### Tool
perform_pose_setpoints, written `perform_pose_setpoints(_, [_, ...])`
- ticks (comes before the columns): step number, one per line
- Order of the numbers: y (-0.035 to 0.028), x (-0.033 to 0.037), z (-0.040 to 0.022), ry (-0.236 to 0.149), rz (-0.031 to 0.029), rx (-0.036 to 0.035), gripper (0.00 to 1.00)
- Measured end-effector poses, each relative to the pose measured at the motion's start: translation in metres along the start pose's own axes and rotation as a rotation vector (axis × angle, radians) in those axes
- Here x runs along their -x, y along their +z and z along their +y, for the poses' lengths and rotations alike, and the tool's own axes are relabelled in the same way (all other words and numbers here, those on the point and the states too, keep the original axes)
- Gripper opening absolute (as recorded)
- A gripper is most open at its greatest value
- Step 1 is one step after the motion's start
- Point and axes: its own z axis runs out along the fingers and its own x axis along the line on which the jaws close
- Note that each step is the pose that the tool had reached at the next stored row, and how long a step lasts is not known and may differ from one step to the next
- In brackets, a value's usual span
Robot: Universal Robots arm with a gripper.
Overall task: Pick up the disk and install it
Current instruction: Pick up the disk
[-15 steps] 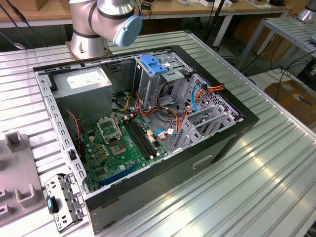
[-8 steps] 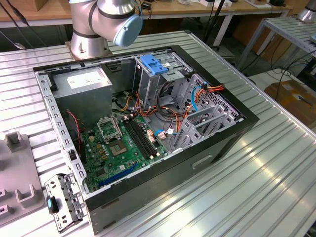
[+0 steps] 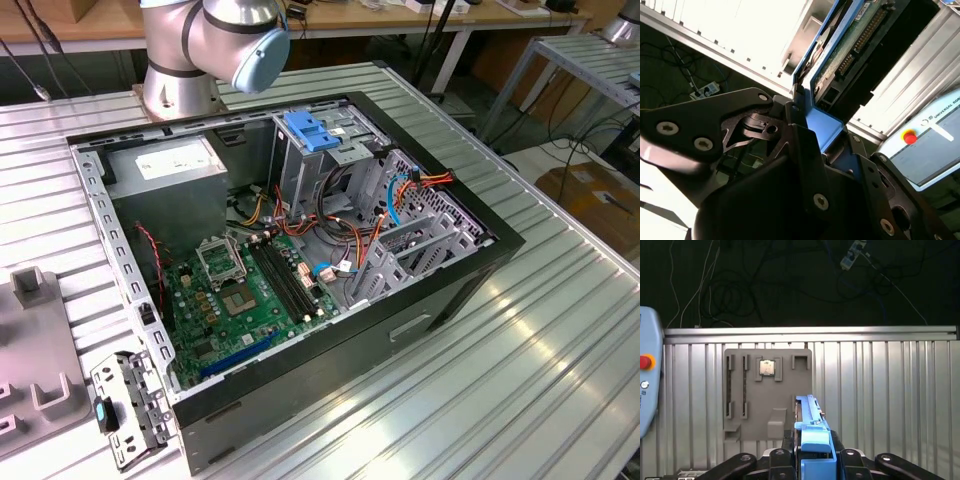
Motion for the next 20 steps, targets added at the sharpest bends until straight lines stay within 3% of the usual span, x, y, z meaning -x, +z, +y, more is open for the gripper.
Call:
perform_pose_setpoints(7, [-0.0025,0.0002,-0.0085,0.000,-0.0001,-0.0001,0.37])
perform_pose_setpoints(20, [-0.0035,0.0008,-0.0396,0.000,0.0000,0.0000,0.37])
